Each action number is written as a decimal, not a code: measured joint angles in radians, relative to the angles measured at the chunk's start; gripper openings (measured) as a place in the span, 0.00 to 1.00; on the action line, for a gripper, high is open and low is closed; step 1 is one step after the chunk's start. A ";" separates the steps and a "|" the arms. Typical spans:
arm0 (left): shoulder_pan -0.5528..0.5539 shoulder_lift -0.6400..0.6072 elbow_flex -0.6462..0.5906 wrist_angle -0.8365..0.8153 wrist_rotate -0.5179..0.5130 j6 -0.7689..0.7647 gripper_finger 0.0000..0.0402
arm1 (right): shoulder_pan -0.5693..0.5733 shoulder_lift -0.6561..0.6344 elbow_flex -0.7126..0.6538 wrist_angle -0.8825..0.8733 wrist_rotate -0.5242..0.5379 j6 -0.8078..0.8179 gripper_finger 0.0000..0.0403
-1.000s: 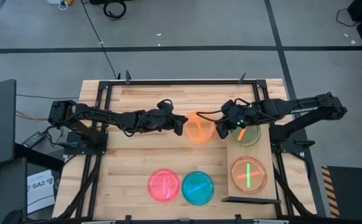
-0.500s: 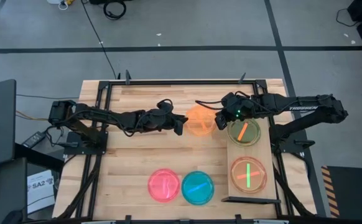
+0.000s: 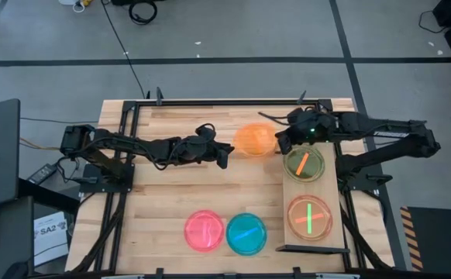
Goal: Place and stack plates onto a shelf
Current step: Stack the orange transparent plate on top of the green transparent plate on the shelf, then stack the pink transparent plate on top of the bottom orange transparent plate on the shelf
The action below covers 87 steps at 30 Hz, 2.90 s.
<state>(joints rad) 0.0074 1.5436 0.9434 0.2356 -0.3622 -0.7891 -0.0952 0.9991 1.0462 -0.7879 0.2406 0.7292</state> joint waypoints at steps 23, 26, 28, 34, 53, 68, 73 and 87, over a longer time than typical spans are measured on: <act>0.000 0.000 0.000 -0.002 0.000 0.000 0.31 | 0.159 -0.181 0.000 -0.270 -0.557 0.189 0.02; 0.000 0.000 0.000 -0.001 0.000 0.000 0.31 | 0.240 -0.182 0.000 -0.309 -0.557 0.234 0.02; 0.000 0.000 0.000 -0.002 0.000 0.000 0.31 | 0.299 -0.182 0.000 -0.322 -0.557 0.266 0.02; 0.000 0.000 0.000 -0.002 0.000 -0.001 0.31 | 0.461 -0.162 0.000 -0.333 -0.554 0.342 0.02; 0.000 -0.001 0.000 -0.001 0.001 -0.002 0.31 | 0.631 -0.049 0.000 -0.495 -0.453 0.300 0.02; 0.000 -0.001 0.000 -0.001 0.000 -0.001 0.31 | 0.631 -0.049 0.000 -0.486 -0.441 0.300 0.03; 0.000 -0.001 0.000 -0.001 0.000 -0.001 0.31 | 0.631 -0.049 0.000 -0.485 -0.441 0.300 0.06; 0.000 -0.001 0.000 -0.004 0.000 0.000 0.31 | 0.631 -0.049 0.001 -0.485 -0.390 0.300 0.29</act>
<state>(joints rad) 0.0074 1.5425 0.9436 0.2319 -0.3618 -0.7895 0.5358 0.9501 1.0468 -1.2732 -0.1497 1.0290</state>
